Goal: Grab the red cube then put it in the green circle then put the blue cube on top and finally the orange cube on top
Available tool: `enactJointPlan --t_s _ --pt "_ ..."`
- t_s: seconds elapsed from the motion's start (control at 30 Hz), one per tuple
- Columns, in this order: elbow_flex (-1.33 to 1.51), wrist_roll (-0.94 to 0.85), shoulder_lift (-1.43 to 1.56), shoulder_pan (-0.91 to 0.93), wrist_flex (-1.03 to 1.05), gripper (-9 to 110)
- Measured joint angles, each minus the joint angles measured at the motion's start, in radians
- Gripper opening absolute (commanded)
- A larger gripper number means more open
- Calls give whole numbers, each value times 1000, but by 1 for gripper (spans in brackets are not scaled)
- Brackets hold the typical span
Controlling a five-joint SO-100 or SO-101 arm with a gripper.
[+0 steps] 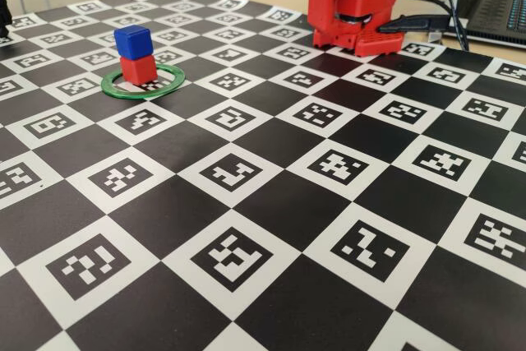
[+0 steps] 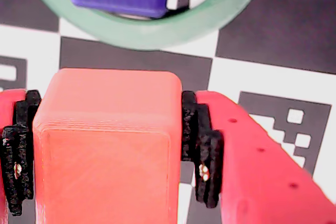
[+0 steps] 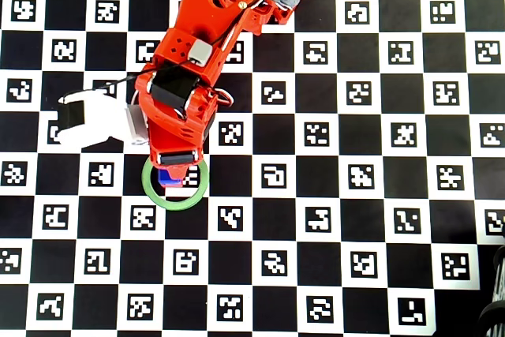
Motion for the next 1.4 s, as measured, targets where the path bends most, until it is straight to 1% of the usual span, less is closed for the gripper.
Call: enactJointPlan --t_s 0.43,0.73,1.4 --pt "114 0 0 2 -127 10" --pt "144 -20 -20 44 -202 10" --pt "160 -23 -35 52 -233 10"
